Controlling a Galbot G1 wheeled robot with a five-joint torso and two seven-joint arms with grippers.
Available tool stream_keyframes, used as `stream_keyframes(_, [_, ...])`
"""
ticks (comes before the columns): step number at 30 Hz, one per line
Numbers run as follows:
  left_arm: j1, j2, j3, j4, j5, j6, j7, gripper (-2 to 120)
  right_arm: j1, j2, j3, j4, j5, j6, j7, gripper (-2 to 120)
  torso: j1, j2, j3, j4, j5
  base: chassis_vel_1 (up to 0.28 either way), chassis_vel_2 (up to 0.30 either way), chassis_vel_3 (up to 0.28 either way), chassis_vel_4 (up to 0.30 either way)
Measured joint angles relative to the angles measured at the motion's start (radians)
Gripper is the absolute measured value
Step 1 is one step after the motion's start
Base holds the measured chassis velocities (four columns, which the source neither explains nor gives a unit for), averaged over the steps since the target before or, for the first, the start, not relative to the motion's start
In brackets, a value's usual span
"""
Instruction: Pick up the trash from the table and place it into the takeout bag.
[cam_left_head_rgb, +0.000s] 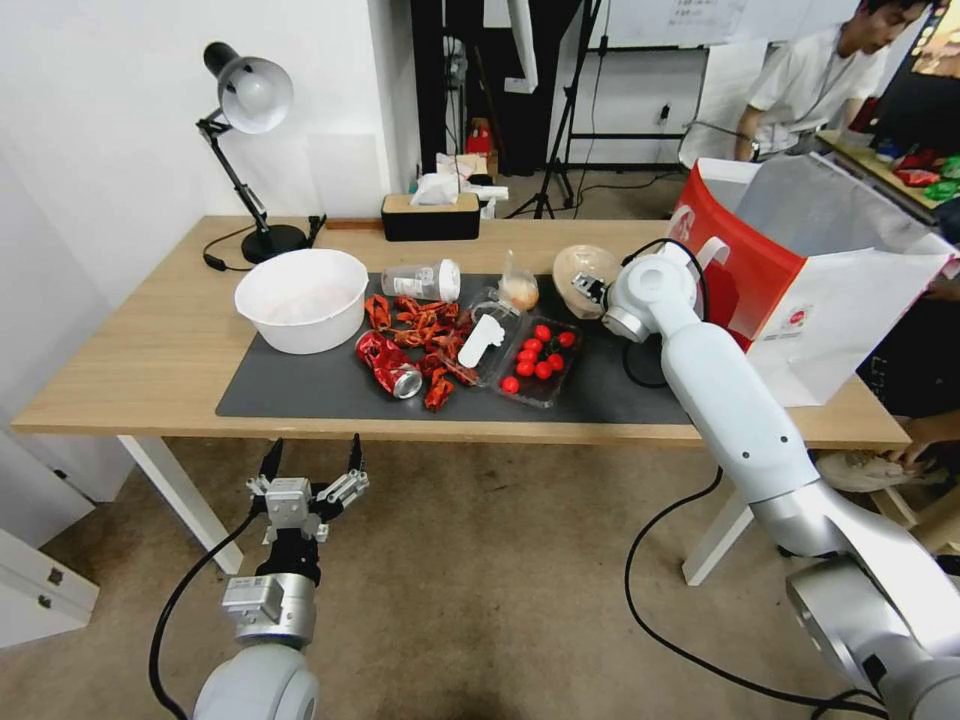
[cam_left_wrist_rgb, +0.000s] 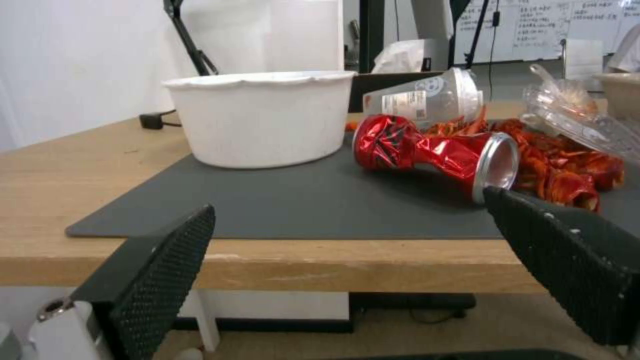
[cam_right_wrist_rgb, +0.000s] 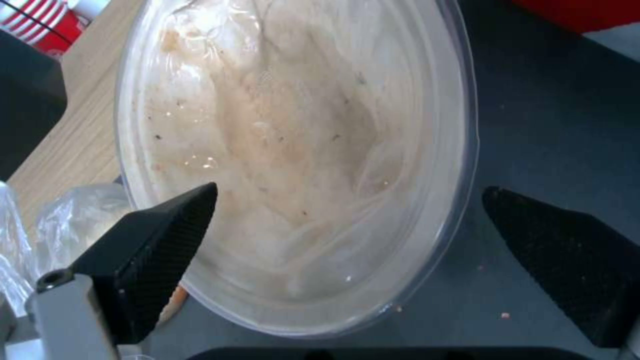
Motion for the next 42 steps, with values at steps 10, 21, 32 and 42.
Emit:
stream_keyframes(10, [-0.003, 0.004, 0.0, 0.005, -0.011, 0.0, -0.001, 100, 0.023, 0.013, 0.0, -0.038, 0.011, -0.005, 0.024, 100, 0.0, 0.0, 0.0, 0.0, 0.0, 0.0, 0.0, 0.0, 0.0])
stream_keyframes(21, [-0.001, 0.004, -0.001, 0.002, -0.015, 0.0, -0.002, 100, 0.016, 0.02, 0.004, -0.049, 0.01, -0.006, 0.037, 70, 0.0, 0.0, 0.0, 0.0, 0.0, 0.0, 0.0, 0.0, 0.0])
stream_keyframes(32, [-0.003, 0.005, 0.001, 0.001, -0.014, -0.001, -0.016, 100, 0.004, 0.017, 0.024, -0.051, 0.01, 0.001, 0.04, 30, 0.0, 0.0, 0.0, 0.0004, -0.0001, 0.0, 0.0, 0.0, 0.0])
stream_keyframes(42, [-0.002, 0.006, 0.007, -0.001, -0.003, -0.001, -0.018, 100, -0.023, -0.016, 0.031, -0.011, 0.002, 0.004, 0.045, 7, 0.0, 0.0, 0.0, -0.0002, 0.0002, 0.0, 0.0, 0.0, 0.0])
